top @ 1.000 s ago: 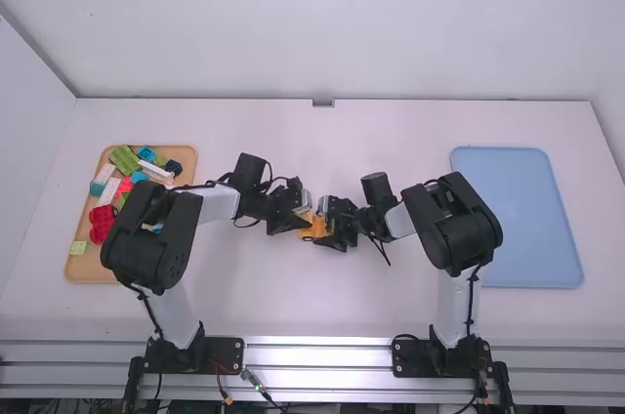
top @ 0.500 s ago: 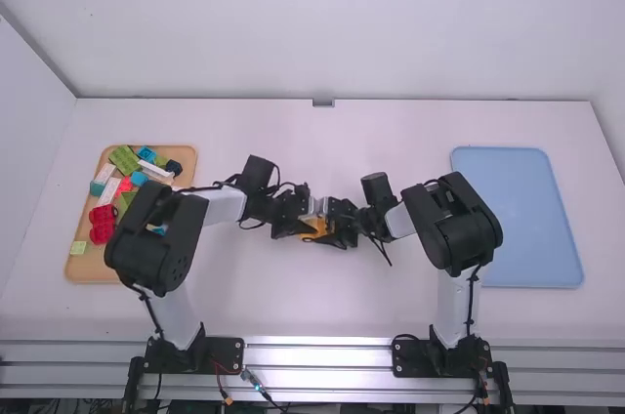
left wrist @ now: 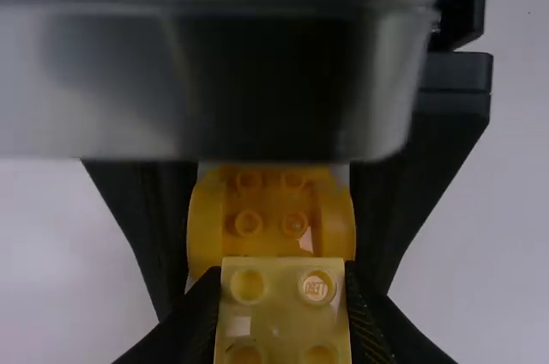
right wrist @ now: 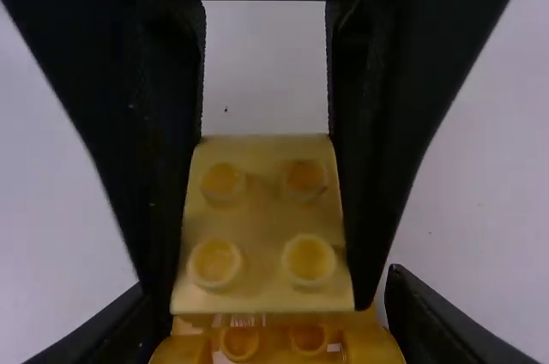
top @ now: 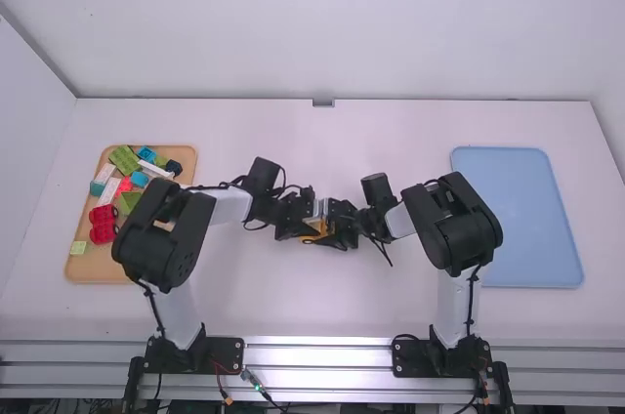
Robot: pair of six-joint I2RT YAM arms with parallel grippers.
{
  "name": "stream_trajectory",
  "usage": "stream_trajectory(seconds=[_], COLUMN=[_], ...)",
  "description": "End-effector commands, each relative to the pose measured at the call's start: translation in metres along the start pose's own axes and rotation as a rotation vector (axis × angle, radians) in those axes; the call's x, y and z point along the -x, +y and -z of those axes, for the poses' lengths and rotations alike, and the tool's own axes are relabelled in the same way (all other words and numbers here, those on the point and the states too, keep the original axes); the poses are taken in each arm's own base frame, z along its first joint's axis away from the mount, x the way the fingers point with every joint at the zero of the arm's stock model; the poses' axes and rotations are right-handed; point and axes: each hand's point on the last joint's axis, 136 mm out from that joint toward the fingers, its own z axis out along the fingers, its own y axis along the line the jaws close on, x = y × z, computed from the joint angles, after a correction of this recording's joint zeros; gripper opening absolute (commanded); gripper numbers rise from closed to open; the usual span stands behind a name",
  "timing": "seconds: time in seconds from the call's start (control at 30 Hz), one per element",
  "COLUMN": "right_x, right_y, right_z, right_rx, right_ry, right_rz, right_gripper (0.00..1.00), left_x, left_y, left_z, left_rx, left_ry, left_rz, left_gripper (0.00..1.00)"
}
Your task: Assemble lego blocks to make yellow taxi
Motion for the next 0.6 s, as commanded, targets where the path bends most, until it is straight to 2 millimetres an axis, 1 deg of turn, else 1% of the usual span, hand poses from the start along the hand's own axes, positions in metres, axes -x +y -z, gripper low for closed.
stream_trajectory(seconds=[0.0, 0.27, 0.43, 0.57], right_x=[-0.0049, -0.0097, -0.0088, -0.0074], right_y=[0.0011, -0.0025, -0.0006, 0.0013], right_z=[-0.0014, 0.0050, 0.0033, 0.0009], right_rx=[0.009, -0.002, 0.004, 0.010], right_ry=[0.004, 0.006, 0.007, 0.006], right_rz=[-0.019, -0.045, -0.040, -0.033], right_gripper=[0.54, 0.55, 0.55, 0.56], left_x=[-0.0079, -0.0121, -0.0116, -0.0168], left_y=[0.0019, 0.0076, 0.0055, 0.0076], left_z=[-0.0034, 0.0027, 0.0018, 0.0022], left_rx=[0.006, 0.039, 0.033, 0.048], left_ry=[0.031, 0.064, 0.067, 0.097], left_rz=[0.028, 0.062, 0.062, 0.065], left_gripper=[0.02, 0.02, 0.02, 0.02])
